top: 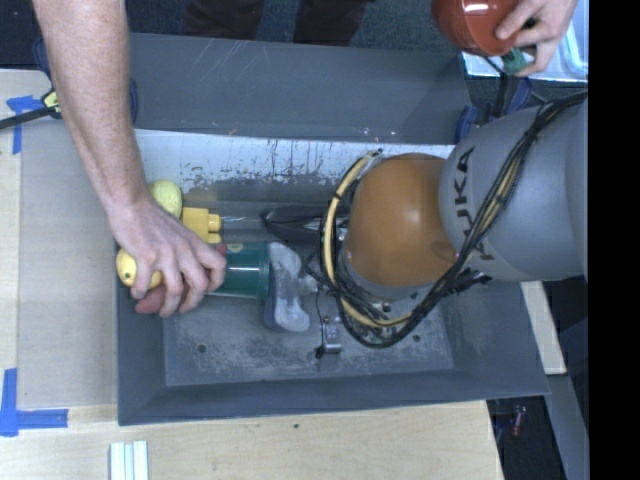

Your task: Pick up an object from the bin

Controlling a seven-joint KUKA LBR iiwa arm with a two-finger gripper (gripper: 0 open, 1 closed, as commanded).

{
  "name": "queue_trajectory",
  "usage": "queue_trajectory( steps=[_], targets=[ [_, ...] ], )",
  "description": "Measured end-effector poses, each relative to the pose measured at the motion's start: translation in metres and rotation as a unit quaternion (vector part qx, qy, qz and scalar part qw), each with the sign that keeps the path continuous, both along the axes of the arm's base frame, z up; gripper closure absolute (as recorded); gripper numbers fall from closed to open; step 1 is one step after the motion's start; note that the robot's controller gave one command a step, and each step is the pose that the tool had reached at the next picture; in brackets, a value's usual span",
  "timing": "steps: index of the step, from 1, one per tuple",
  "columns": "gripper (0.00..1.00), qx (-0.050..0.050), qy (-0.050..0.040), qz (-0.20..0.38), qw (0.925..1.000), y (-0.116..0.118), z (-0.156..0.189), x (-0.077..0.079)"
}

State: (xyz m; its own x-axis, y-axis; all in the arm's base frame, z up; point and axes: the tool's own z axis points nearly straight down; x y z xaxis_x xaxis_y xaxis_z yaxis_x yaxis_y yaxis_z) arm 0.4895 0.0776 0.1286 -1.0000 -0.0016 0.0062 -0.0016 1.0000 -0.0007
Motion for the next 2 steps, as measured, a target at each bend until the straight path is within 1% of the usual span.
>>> queue_trajectory(
  steps=[1,2],
  targets=[
    [0.00,0.001,-0.0035,-0.001,1.0000,0.0000,0.0037,0.0016],
    [0.00,0.000,-0.0026,0.010,0.9999,-0.0029,-0.0045,0.0041]
  ],
)
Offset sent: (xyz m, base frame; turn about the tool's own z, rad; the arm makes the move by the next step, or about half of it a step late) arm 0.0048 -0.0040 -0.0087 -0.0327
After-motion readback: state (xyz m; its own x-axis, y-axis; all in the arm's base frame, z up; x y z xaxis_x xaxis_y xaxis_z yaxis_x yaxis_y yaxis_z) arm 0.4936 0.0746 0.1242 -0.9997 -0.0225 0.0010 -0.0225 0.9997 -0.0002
